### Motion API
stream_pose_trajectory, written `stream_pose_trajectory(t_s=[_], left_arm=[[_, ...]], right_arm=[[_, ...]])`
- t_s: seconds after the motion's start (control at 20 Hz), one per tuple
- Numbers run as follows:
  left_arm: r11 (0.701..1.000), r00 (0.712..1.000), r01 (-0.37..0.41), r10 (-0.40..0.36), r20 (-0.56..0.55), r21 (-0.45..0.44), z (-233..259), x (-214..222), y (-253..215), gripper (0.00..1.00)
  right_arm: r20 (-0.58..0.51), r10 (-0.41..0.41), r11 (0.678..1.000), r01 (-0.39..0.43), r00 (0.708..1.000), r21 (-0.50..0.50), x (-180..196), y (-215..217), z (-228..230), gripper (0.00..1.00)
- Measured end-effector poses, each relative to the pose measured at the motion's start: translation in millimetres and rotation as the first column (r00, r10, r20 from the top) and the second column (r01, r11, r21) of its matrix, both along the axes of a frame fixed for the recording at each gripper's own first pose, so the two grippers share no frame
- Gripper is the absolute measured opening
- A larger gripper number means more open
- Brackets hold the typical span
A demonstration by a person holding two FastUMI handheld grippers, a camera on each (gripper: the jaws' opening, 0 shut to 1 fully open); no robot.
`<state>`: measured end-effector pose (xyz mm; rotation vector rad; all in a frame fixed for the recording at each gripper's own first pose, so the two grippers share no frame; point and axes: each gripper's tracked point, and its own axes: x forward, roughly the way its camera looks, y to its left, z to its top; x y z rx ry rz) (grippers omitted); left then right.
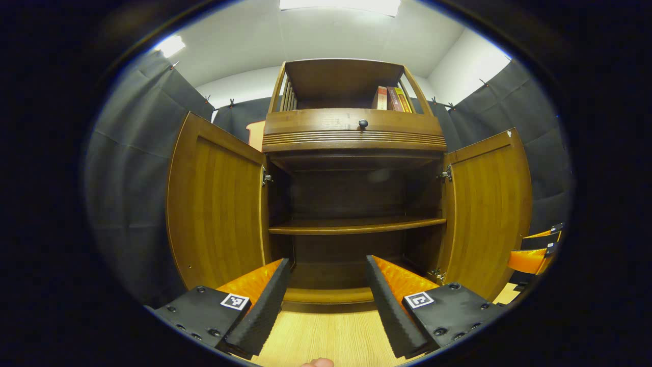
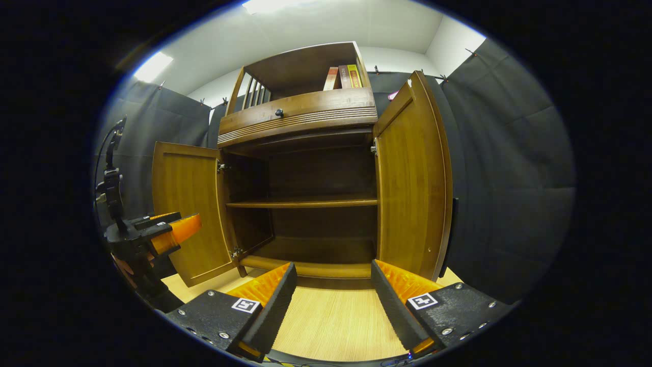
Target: Open the right door of the double-door shoe cabinet with the right hand, and open the left door with the left hand.
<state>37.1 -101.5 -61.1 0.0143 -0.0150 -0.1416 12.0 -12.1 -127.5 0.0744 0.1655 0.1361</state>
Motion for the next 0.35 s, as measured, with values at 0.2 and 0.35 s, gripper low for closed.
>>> stream_pose_trajectory(t_s=[0.2, 0.35], left_arm=[[1.000, 1.000, -0.003, 0.003, 0.002, -0.010, 2.0, -0.4, -1.6, 0.96], [1.000, 1.000, -0.001, 0.001, 0.007, -0.016, 4.0, 0.1, -1.7, 0.96]], right_arm=[[0.006, 0.002, 1.000, -0.002, 1.000, -0.005, 0.1, 2.9, 2.0, 0.90], [0.008, 0.007, 1.000, -0.006, 1.000, -0.013, -1.3, 3.8, 2.2, 0.90]])
